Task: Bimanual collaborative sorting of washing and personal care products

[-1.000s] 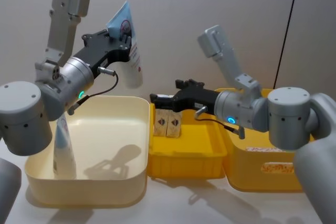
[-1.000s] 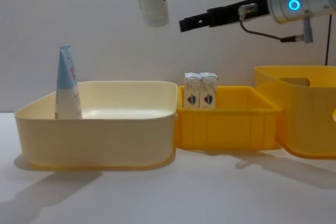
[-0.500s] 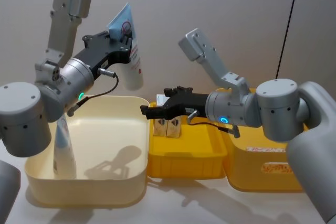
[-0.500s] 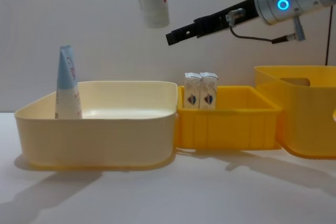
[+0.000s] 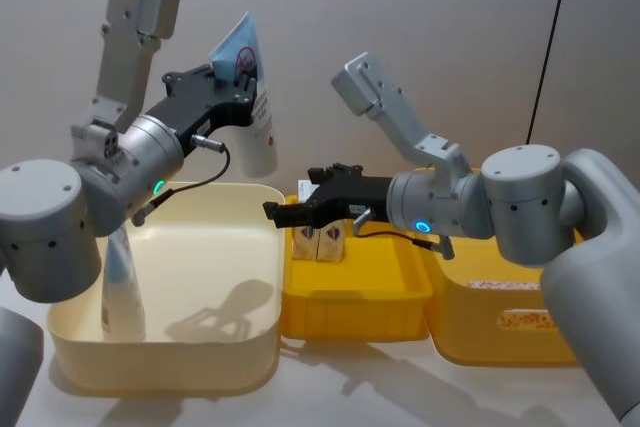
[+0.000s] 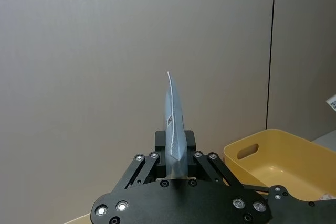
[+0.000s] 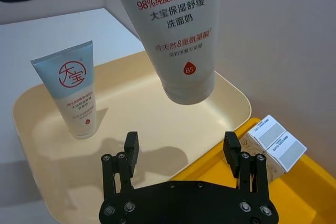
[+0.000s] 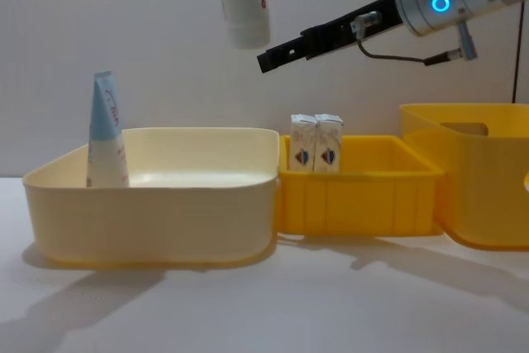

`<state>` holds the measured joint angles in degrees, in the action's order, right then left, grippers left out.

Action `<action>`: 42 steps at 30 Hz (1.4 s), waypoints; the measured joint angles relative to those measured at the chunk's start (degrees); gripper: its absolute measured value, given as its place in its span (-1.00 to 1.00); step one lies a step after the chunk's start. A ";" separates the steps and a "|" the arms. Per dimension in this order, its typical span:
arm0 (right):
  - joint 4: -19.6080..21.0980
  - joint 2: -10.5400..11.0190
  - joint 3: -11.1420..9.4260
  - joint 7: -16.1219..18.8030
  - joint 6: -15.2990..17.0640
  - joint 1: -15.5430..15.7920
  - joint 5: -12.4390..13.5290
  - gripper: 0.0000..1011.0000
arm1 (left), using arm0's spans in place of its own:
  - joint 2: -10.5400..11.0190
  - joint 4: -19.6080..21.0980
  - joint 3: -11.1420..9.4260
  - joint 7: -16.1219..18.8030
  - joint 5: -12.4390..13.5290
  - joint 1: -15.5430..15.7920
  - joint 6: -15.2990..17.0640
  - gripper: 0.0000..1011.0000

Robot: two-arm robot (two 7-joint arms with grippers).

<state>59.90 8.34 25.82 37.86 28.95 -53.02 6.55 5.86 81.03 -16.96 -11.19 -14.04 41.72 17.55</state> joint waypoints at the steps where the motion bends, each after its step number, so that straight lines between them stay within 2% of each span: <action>1: 0.00 -0.03 0.07 -0.03 -0.03 -0.06 0.05 0.98 | -0.06 -0.03 -0.02 -0.07 0.01 0.00 0.08 -0.62; 12: -0.50 -0.50 0.52 -0.25 -0.90 -0.68 0.61 0.98 | -0.44 -0.52 -0.53 -0.73 -0.19 0.15 0.72 -0.62; 28: -0.43 -0.31 0.70 -2.46 -2.55 -1.49 0.64 0.98 | -0.28 -0.42 -1.22 -1.15 -1.01 -0.06 1.82 -0.62; 34: -0.33 -0.01 1.26 -2.75 -3.71 -1.95 0.18 0.98 | -0.14 -0.33 -1.49 -1.35 -1.39 -0.17 2.16 -0.62; 42: -1.28 -0.23 3.15 -1.99 -6.09 -3.17 -0.52 0.98 | 0.16 -0.19 -1.83 -1.44 -1.88 -0.40 2.51 -0.62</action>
<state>58.62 8.11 28.97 35.87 22.86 -56.19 6.03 6.03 80.84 -18.79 -12.62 -15.92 41.32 20.05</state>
